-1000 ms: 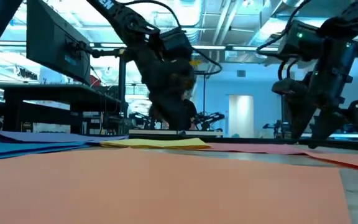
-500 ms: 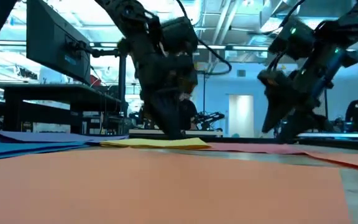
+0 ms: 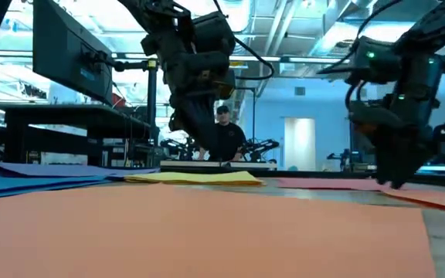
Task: Organize paper
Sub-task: Stack the red paper on top of the red paper
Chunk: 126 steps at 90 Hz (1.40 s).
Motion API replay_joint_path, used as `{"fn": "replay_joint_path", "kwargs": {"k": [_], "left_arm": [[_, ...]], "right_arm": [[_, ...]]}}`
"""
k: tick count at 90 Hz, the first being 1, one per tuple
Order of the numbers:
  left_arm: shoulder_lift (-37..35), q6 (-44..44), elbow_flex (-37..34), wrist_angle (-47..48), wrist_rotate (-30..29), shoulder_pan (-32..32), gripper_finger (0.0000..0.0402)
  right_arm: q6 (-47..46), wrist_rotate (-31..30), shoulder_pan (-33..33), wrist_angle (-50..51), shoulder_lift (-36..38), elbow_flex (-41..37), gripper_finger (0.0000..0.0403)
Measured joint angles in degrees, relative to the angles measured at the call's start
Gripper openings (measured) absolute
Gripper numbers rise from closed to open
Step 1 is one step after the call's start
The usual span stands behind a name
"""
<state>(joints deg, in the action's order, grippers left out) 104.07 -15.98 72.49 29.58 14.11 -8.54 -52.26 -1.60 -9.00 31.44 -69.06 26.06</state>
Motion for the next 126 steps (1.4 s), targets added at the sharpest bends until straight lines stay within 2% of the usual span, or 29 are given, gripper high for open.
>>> {"fn": "replay_joint_path", "kwargs": {"k": [12,20,48,56,67,71,76,81,87,99,114,126], "left_arm": [[0.00,-0.24,0.12,-0.90,0.05,0.02,0.0094],[0.00,-0.36,0.96,-0.63,0.14,-0.11,0.0094],[-1.47,-3.13,1.09,-2.86,0.12,0.60,0.0094],[-1.79,-4.29,1.09,-2.59,-0.16,0.59,0.0094],[-1.79,-3.89,1.09,-1.44,-0.24,0.66,0.0094],[-1.79,-6.26,1.10,-1.71,0.74,0.67,0.0094],[-1.79,-12.78,1.53,-1.48,6.06,0.00,0.0093],[-1.82,-14.09,1.65,-2.24,8.68,-0.22,0.0092],[-2.30,-13.36,1.64,-1.17,6.97,0.34,0.0089],[-3.56,-8.11,1.64,1.68,3.22,2.24,0.0080],[-6.59,-3.22,1.70,1.35,0.35,2.86,0.0067],[-7.03,-1.36,0.93,1.12,-9.76,3.66,0.0062]], "right_arm": [[-1.18,0.01,-2.53,6.90,5.47,1.44,0.0165],[-1.67,-0.04,-2.73,7.79,9.68,4.16,0.0164],[0.08,0.39,-1.65,0.87,16.37,6.75,0.0158],[0.04,0.32,-1.10,-1.59,16.28,6.78,0.0125],[-2.16,-0.52,-0.88,-6.87,15.13,6.78,0.0041],[-3.94,-0.57,-0.78,-8.61,14.59,6.78,0.0017],[-5.91,-0.11,-0.78,-10.19,14.21,6.78,0.0011],[-6.58,0.57,-0.77,-11.08,13.93,6.78,0.0020],[-7.46,3.08,-0.39,-11.41,13.93,6.78,0.0029],[-15.98,8.48,2.33,-11.38,13.95,6.78,0.0031],[-15.52,2.59,5.05,-12.28,12.40,6.84,0.0012],[-24.09,-2.05,5.48,-14.26,10.29,6.86,0.0002]]}}
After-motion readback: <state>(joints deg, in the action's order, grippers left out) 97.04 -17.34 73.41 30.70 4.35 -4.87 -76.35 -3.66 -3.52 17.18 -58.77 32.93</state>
